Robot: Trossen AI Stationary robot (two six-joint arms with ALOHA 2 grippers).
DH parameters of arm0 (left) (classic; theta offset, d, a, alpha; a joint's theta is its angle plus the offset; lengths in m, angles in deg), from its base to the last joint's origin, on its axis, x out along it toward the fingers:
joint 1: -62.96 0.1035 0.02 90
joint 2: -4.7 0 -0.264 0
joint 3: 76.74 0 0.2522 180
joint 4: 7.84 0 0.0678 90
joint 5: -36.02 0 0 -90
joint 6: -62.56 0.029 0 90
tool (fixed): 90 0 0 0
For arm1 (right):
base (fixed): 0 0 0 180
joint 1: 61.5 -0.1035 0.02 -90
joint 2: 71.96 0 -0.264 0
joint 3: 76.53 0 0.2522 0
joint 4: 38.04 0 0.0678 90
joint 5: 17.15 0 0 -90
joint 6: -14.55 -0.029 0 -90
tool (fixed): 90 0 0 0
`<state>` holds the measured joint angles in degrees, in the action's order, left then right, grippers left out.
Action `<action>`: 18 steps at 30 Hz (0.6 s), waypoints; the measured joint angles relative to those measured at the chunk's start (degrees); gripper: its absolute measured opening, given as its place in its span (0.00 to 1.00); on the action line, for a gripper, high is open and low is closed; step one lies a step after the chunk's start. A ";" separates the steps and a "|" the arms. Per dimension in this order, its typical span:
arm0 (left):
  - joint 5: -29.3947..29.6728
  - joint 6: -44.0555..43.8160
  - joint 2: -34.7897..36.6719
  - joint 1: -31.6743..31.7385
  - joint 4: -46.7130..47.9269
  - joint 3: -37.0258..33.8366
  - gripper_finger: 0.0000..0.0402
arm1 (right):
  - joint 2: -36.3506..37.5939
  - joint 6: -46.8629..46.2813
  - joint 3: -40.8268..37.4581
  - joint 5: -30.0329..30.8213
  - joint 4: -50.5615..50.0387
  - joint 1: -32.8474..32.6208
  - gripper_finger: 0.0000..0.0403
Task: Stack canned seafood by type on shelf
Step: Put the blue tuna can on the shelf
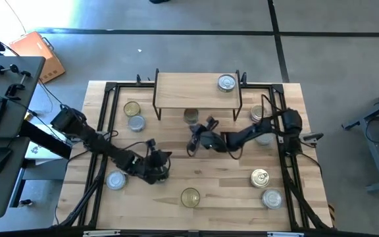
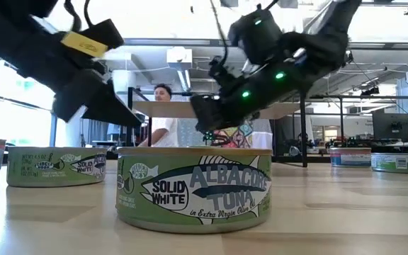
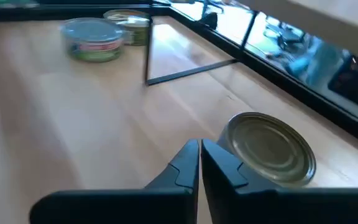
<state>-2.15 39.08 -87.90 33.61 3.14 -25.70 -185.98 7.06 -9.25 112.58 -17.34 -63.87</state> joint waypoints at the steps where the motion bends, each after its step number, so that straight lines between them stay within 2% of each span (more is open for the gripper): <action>1: 0.41 -0.24 0.00 -0.53 0.03 -0.05 0.00 | -0.63 -0.80 0.71 -0.48 -0.69 0.86 0.04; 11: 3.29 1.20 0.00 -2.96 1.96 0.00 0.00 | -5.47 -0.83 5.67 -0.14 -3.85 5.11 0.00; 18: 3.41 2.41 0.00 -3.94 2.08 0.02 0.00 | -5.53 -1.31 8.32 -1.82 -11.83 6.05 0.00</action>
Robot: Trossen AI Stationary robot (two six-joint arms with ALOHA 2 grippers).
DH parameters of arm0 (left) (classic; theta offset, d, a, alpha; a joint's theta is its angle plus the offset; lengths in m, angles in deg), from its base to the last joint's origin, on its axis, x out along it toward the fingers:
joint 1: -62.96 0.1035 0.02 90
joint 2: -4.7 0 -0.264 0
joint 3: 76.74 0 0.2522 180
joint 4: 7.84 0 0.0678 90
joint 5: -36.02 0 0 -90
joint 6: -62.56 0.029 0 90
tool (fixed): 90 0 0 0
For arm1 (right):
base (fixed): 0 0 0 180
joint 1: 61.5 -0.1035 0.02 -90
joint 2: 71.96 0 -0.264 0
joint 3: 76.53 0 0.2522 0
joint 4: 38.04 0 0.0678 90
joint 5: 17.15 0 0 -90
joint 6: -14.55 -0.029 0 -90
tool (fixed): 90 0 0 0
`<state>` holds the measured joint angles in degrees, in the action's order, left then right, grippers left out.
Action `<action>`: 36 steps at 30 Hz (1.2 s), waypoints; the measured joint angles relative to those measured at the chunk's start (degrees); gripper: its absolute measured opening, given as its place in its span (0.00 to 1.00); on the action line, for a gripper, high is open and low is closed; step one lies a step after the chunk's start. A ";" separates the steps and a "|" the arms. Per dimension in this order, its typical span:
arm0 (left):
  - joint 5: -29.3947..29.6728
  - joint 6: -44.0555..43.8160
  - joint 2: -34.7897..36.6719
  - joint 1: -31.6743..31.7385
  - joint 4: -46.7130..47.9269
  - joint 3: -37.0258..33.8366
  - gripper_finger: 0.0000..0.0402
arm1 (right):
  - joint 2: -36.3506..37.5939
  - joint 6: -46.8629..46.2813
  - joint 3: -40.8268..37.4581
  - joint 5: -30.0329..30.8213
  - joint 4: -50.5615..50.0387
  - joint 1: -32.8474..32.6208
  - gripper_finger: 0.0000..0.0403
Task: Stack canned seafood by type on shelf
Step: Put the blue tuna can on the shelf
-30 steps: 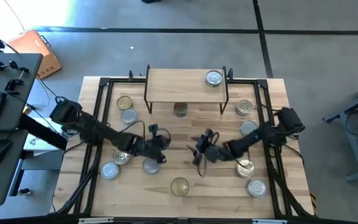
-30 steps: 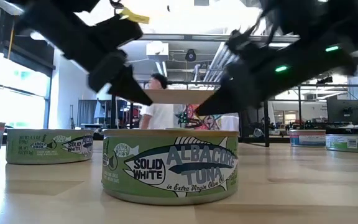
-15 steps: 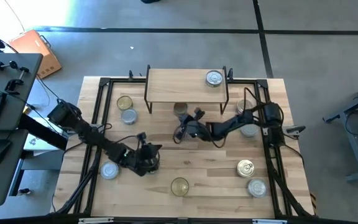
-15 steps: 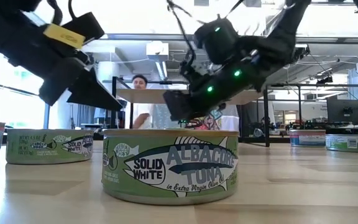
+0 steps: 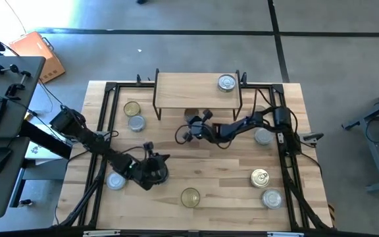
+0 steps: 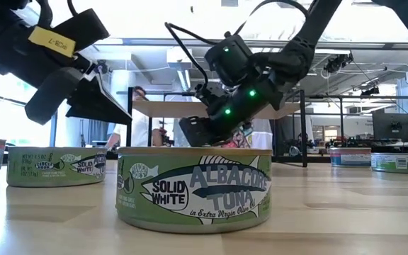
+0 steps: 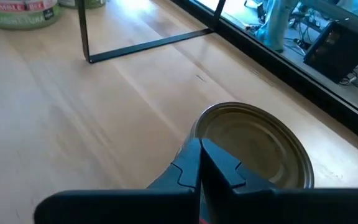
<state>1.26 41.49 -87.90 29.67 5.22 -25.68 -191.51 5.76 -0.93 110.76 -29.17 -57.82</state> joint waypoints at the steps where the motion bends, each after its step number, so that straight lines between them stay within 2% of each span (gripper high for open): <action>1: 0.10 0.50 0.00 -0.17 -0.11 0.00 0.00 | 0.00 -0.11 0.52 -0.52 -1.23 -0.29 0.00; 8: 0.22 1.22 0.02 -0.34 -0.44 0.00 0.00 | 0.11 -1.55 6.16 -5.56 -10.44 -5.57 0.00; 15: 0.29 1.22 0.04 -1.88 -0.55 0.00 0.00 | 2.46 -6.08 13.15 -12.75 -30.26 -13.32 0.00; 19: 0.29 1.22 0.04 -2.94 -0.80 0.00 0.00 | 6.90 -7.62 12.95 -6.13 -38.94 -20.20 0.00; 24: -0.10 3.79 0.04 -3.31 -2.88 0.00 0.00 | 14.37 -16.84 7.52 4.47 -44.75 -27.64 0.00; 27: -3.20 7.55 0.04 -2.84 -5.16 0.00 0.00 | 17.01 -21.77 1.33 4.49 -40.44 -29.93 0.01; 30: -10.93 9.09 0.27 -1.10 -6.39 0.07 0.00 | 17.92 -20.72 -5.22 -1.07 -28.74 -29.94 0.07; 32: -13.87 7.23 0.52 0.23 -5.71 0.07 0.00 | 17.48 -17.15 -9.54 -6.02 -20.50 -28.51 0.14; 36: -14.26 2.11 0.78 2.28 -0.84 0.01 0.04 | 17.13 -9.26 -14.51 -15.43 -7.99 -23.63 0.35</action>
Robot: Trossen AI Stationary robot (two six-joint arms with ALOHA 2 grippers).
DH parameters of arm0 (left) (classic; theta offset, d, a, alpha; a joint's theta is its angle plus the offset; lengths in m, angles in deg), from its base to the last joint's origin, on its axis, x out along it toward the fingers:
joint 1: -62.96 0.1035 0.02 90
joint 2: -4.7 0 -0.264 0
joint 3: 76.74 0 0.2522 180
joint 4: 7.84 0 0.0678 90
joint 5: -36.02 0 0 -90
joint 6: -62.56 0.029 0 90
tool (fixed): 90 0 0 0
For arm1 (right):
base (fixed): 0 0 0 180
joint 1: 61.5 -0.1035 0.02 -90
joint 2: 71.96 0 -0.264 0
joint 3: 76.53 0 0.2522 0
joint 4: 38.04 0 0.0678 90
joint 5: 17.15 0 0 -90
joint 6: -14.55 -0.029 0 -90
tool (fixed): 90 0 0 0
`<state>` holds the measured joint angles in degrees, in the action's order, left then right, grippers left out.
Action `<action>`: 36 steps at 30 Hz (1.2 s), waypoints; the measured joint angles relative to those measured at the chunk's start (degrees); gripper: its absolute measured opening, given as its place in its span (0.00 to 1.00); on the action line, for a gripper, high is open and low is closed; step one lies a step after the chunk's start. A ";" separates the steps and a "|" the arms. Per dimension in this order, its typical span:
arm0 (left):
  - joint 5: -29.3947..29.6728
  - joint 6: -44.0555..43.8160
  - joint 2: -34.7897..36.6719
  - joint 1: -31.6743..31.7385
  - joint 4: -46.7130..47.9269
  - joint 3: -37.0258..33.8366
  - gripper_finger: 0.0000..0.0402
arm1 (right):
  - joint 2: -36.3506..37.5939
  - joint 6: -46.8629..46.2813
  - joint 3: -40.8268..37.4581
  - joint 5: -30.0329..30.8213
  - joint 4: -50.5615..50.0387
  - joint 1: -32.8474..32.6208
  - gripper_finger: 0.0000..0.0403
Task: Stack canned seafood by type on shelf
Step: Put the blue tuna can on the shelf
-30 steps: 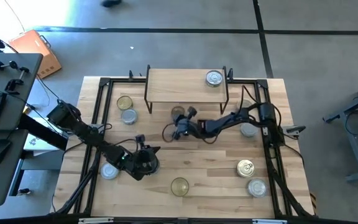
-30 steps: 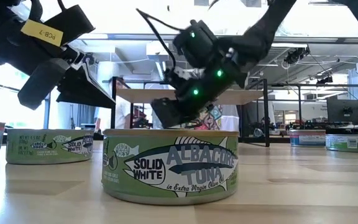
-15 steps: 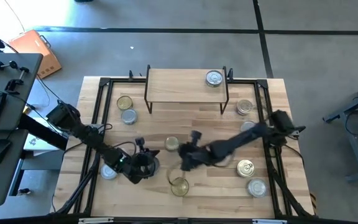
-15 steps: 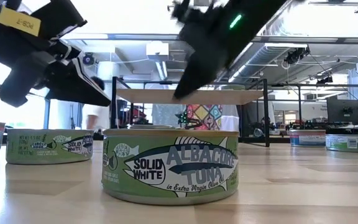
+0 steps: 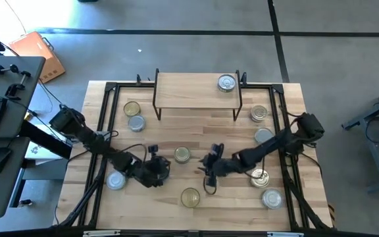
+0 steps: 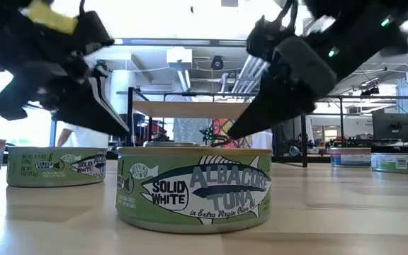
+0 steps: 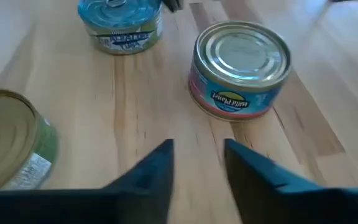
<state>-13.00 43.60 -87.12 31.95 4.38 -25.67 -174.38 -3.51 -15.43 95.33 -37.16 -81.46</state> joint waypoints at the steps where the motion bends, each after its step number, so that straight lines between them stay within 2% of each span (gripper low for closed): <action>1: -0.06 -1.33 0.01 0.59 1.03 0.02 0.05 | -0.31 1.49 -0.66 -2.23 1.29 1.51 0.41; 5: -1.71 -3.36 -0.16 4.01 3.33 0.01 0.10 | -0.46 7.40 -1.39 -6.69 2.72 6.98 0.65; 7: -3.02 -1.60 -0.16 5.99 3.28 -0.01 0.12 | -0.43 11.04 -1.33 -7.88 2.77 9.03 0.73; 10: -3.26 1.75 -1.09 8.55 0.87 0.01 0.12 | -0.45 16.15 -1.33 -12.28 2.95 11.48 0.78; 13: -5.01 6.46 -2.38 10.37 -3.19 -0.01 0.11 | -1.49 18.13 -1.33 -14.94 4.88 13.33 0.77; 17: -8.39 9.44 -4.48 11.70 -8.34 -0.01 0.08 | -4.85 18.12 -1.33 -19.55 8.57 14.56 0.69; 20: -8.76 10.24 -5.75 11.90 -11.39 -0.12 0.06 | -6.02 17.73 -1.40 -20.20 10.41 14.30 0.58; 28: -10.28 10.16 -7.76 11.79 -15.49 -0.23 0.02 | -4.35 12.59 -1.68 -16.81 6.91 12.69 0.21; 31: -11.20 10.67 -8.30 11.83 -18.03 -0.23 0.00 | -2.52 11.29 -1.68 -14.71 3.77 12.04 0.12; 36: -17.42 13.47 -9.73 11.61 -25.66 0.09 0.00 | -1.11 10.35 0.90 -11.32 0.66 11.60 0.03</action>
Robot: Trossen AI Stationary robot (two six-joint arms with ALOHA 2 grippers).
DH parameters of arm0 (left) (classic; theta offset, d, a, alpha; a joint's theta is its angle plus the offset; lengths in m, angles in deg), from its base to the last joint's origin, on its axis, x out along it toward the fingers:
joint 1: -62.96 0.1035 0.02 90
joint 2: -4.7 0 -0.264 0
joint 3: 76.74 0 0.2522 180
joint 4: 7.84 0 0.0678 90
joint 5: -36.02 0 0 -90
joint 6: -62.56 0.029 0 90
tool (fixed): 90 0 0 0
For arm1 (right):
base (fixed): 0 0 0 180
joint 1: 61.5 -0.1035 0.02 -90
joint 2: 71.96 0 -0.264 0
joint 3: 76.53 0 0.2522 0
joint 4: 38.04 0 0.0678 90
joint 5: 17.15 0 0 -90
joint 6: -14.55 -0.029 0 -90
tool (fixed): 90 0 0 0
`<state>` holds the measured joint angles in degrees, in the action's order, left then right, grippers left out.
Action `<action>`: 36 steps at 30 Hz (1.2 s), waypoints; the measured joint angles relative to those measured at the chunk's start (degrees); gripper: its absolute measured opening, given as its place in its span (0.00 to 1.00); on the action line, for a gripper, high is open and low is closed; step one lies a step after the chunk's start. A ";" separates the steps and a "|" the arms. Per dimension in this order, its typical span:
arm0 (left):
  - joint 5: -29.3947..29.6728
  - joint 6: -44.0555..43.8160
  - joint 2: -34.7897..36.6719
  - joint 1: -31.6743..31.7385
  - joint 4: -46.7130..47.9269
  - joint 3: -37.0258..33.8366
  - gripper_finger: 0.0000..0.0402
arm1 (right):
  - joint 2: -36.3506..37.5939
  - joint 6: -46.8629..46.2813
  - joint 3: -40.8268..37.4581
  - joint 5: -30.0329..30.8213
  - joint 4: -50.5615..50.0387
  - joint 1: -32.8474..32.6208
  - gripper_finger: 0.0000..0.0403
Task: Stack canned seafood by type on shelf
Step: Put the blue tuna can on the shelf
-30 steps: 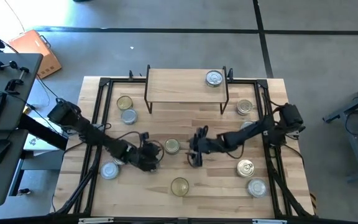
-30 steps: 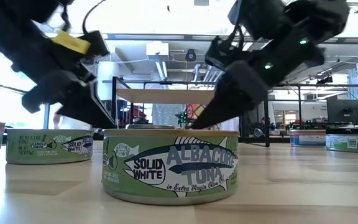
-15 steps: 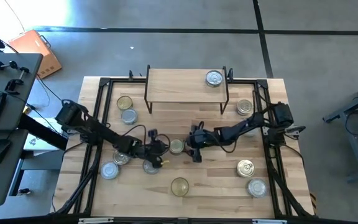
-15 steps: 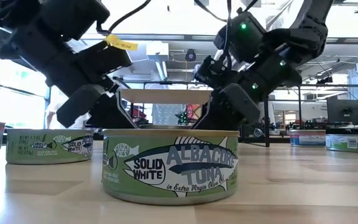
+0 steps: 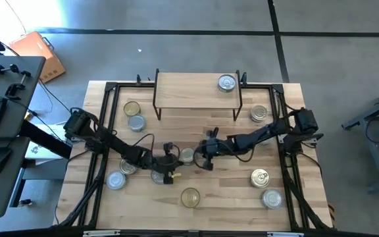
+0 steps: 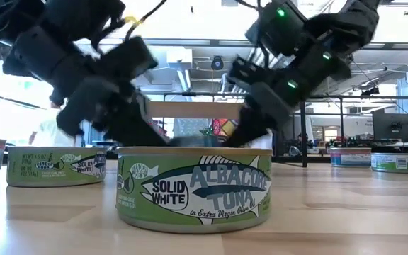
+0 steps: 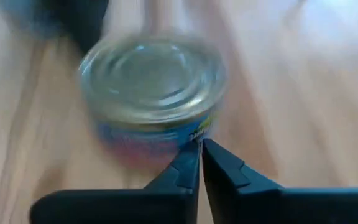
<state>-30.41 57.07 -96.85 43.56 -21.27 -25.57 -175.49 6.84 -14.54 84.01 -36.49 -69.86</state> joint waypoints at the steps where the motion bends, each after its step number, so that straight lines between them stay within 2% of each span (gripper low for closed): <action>1: -1.16 0.57 -0.58 0.00 -2.31 0.10 0.00 | 0.20 0.03 0.59 0.63 0.36 -0.10 0.01; 6: -3.94 2.41 -3.97 -0.06 -8.01 1.29 0.00 | 0.16 0.24 4.26 1.28 -3.71 -0.66 0.01; 14: -3.27 5.28 -7.15 -0.31 -7.51 4.15 0.00 | 0.25 1.08 11.59 0.67 -12.79 -1.27 0.00; 20: 2.23 6.74 -10.41 0.48 -11.46 4.58 0.00 | 0.05 3.64 14.09 -7.60 -13.69 -3.63 0.00; 25: 1.14 7.90 -12.18 0.96 -14.10 4.60 0.00 | 0.14 3.69 14.45 -4.35 -14.23 -5.24 0.00; 30: 1.13 8.18 -10.87 -0.89 -9.97 4.33 0.00 | 0.14 3.68 14.42 1.19 -16.32 -6.92 0.00; 34: 6.96 8.28 -6.18 -5.22 -3.61 4.35 0.00 | 0.14 1.03 14.42 9.14 -20.30 -7.07 0.03; 36: 10.78 7.25 -2.84 -7.55 2.01 4.35 0.00 | 0.14 0.20 14.37 9.45 -22.19 -6.46 0.08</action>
<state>-19.64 64.32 -99.69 36.01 -19.26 -21.22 -175.35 7.04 -0.16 93.45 -58.68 -76.32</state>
